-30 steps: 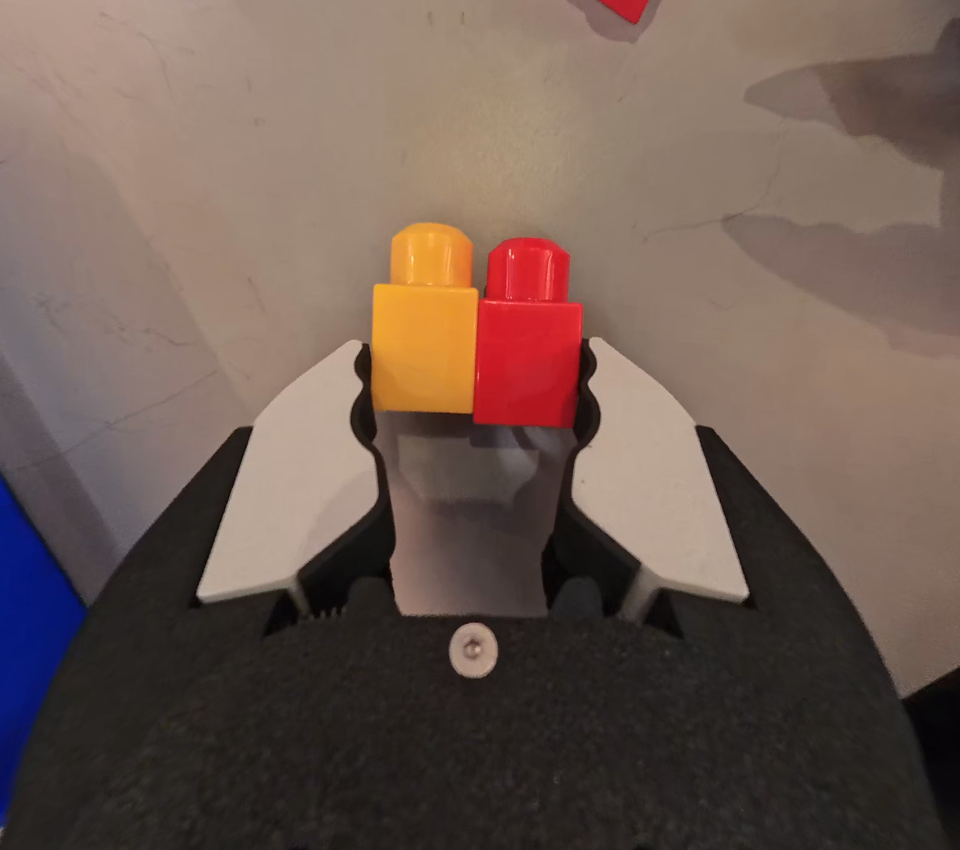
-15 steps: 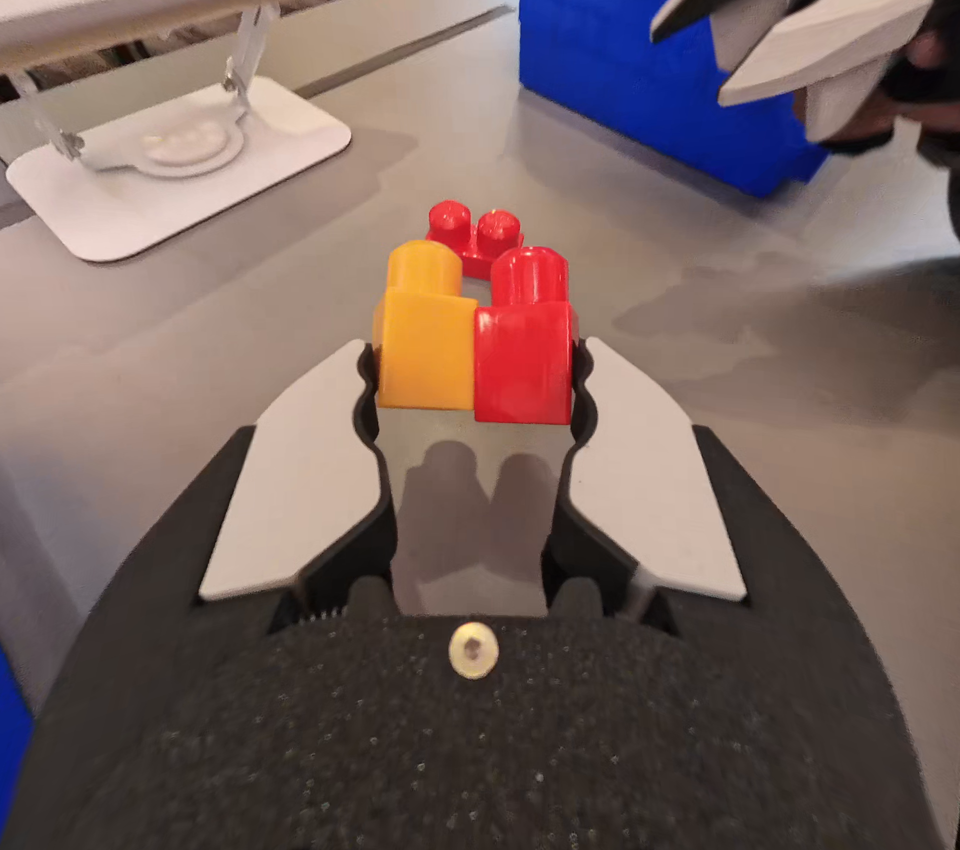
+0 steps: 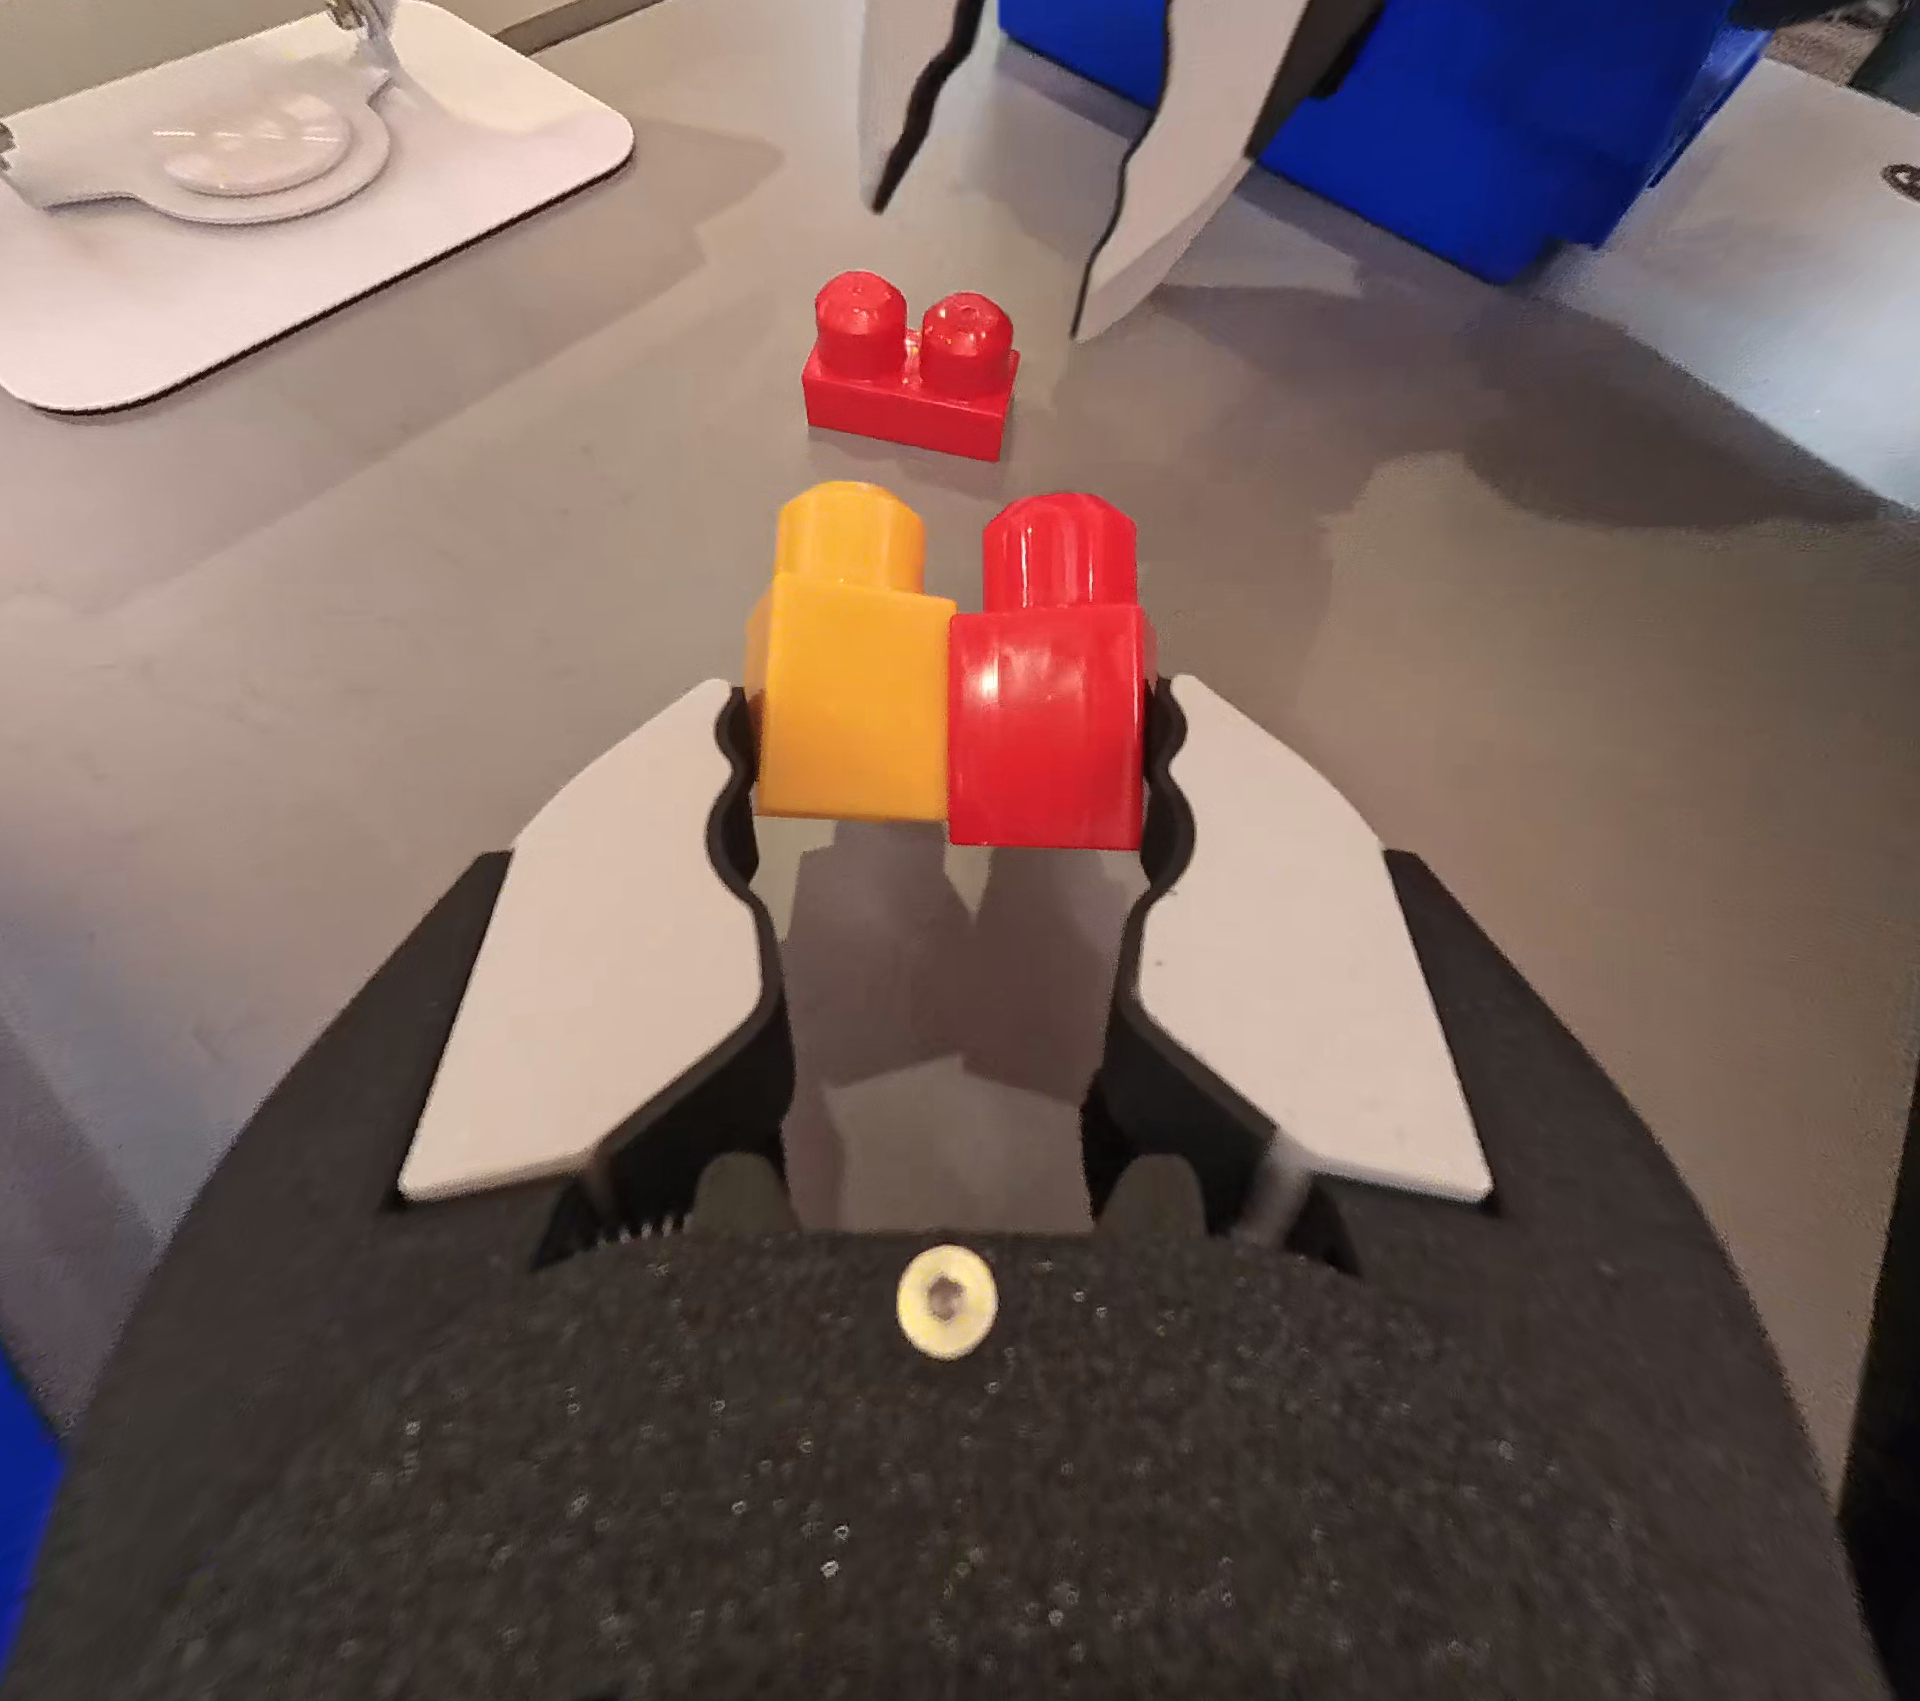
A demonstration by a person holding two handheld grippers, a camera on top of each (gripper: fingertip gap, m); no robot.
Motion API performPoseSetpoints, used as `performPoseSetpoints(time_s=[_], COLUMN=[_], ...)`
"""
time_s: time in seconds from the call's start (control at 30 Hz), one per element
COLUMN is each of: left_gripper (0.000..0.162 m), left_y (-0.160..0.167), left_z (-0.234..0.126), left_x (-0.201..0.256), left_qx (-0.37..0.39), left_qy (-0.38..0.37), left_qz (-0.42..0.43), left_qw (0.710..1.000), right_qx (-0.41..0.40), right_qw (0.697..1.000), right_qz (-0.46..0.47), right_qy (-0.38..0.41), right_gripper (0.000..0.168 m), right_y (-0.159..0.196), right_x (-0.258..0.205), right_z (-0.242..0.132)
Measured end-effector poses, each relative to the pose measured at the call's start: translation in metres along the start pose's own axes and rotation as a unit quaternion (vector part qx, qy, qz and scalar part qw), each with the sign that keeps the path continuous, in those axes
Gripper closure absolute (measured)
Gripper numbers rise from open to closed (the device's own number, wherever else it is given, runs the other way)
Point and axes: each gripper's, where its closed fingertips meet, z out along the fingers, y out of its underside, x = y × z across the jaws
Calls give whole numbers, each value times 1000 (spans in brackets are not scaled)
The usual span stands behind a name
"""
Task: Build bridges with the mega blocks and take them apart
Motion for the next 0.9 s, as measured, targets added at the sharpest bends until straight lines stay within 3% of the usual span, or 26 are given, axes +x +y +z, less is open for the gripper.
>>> performPoseSetpoints(time_s=[0.2,0.4,0.7,0.9], left_gripper=[90,90,88,88], left_y=[25,42,50,51], left_z=[6,15,17,11], left_x=[2,12,6,3], left_qx=[-69,-136,-192,-224], left_qy=[6,14,-30,-41], left_qz=[-5,16,71,84], left_qw=[998,990,978,970], right_qx=[21,75,208,235], right_qw=[1000,994,962,945], right_qz=[16,56,140,187], right_qy=[17,51,110,131], right_gripper=[107,107,108,108], right_y=[-5,-13,-36,-34], right_x=[13,-5,-75,-121], right_z=[-4,-28,-93,-93])
